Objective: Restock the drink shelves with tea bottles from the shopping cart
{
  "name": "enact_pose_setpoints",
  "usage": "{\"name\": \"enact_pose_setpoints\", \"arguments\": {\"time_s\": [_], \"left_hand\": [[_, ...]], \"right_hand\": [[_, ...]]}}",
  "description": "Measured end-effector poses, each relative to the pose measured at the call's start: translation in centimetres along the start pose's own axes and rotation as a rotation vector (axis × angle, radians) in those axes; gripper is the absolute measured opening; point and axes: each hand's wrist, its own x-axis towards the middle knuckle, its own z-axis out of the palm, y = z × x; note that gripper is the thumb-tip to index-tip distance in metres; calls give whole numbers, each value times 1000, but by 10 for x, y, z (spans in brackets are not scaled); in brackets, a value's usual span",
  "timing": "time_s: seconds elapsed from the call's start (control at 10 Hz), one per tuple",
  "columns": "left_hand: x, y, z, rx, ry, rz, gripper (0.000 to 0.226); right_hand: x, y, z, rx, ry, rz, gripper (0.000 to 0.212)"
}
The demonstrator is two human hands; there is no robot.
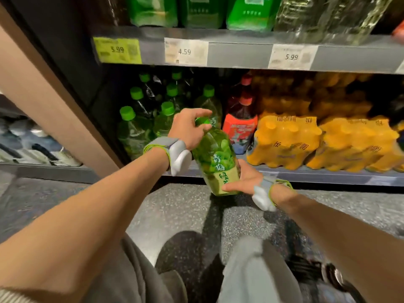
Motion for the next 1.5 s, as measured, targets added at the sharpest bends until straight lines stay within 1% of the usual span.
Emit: {"name": "enact_pose_setpoints", "arguments": {"time_s": [0.1,0.2,0.3,0.4,0.5,0.6,0.7,0.8,0.9,1.0,1.1,1.2,1.3,1.4,1.5], "left_hand": [[9,7,-5,-18,17,59,37],[16,10,-12,1,19,112,36],[33,9,-18,6,10,142,35],[42,11,-16,9,1,177,34],[57,4,-10,62,14,147,34],[59,0,-4,75,23,130,34],[63,-10,-1,81,-1,106,34],[67,-15,2,67,-13,87,35],[67,-13,7,76,-23,106,35],[70,-13,9,56,-19,91,35],[69,-14,10,41,-29,86,34],[69,-17,12,1,-50,92,34],[64,-19,11,-45,-51,71,39],[58,-10,1,-223,9,-18,35],[56,-1,-14,-331,59,-162,24]], "right_hand": [[10,-8,-7,-51,60,-75,86],[21,-18,-17,-83,77,-93,83],[37,-28,-24,-129,118,-80,77],[51,-32,-18,-114,172,-49,93],[74,-36,-8,-115,179,17,87],[80,-36,-1,-134,207,69,76],[92,-38,11,-143,190,119,75],[104,-36,18,-233,209,132,48],[110,-33,20,-294,248,129,29],[114,-32,22,-284,252,128,23],[112,-34,16,-275,194,154,21],[105,-35,11,-246,191,128,17],[92,-40,10,-216,225,117,23],[75,-56,-2,-186,268,71,25],[50,-76,-21,-68,274,54,41]]}}
